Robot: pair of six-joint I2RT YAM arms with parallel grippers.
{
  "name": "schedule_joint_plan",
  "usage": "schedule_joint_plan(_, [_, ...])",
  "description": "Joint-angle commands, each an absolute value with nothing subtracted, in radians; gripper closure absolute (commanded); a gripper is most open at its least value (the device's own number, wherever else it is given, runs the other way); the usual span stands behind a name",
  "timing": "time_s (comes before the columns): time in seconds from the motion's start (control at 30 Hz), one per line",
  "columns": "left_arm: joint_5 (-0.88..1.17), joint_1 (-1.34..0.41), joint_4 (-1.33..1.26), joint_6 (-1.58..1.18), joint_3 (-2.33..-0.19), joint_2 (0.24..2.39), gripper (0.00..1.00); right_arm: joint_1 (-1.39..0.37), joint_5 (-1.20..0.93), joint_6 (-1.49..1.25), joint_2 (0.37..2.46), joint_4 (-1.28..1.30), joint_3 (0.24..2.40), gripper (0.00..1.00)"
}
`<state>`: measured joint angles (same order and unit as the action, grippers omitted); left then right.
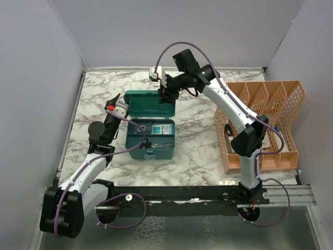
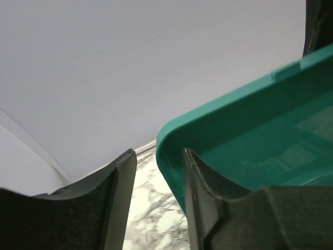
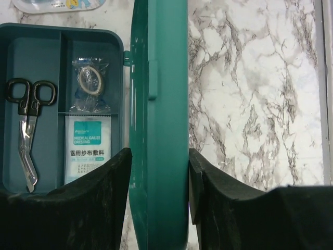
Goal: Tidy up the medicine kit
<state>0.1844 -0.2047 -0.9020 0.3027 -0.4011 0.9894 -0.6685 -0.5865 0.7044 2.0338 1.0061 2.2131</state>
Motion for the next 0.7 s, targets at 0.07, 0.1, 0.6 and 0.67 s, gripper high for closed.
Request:
schedule_joint_plan(0.07, [0.064, -0.209, -0.75, 0.142, -0.429, 0.836, 0.39, -0.676, -0.664, 0.699, 1.997, 1.057, 2.24, 0.55])
schedule_joint_plan(0.1, [0.063, -0.208, -0.692, 0.12, -0.44, 0.796, 0.36, -0.678, -0.668, 0.697, 1.994, 1.061, 2.236, 0.55])
schedule_joint_plan(0.6, [0.047, -0.209, 0.079, -0.31, -0.808, 0.547, 0.27, -0.721, -0.773, 0.629, 1.795, 0.958, 1.998, 0.35])
schedule_joint_plan(0.67, [0.028, -0.208, 0.113, -0.316, -0.853, 0.566, 0.27, -0.732, -0.798, 0.606, 1.748, 0.929, 1.93, 0.33])
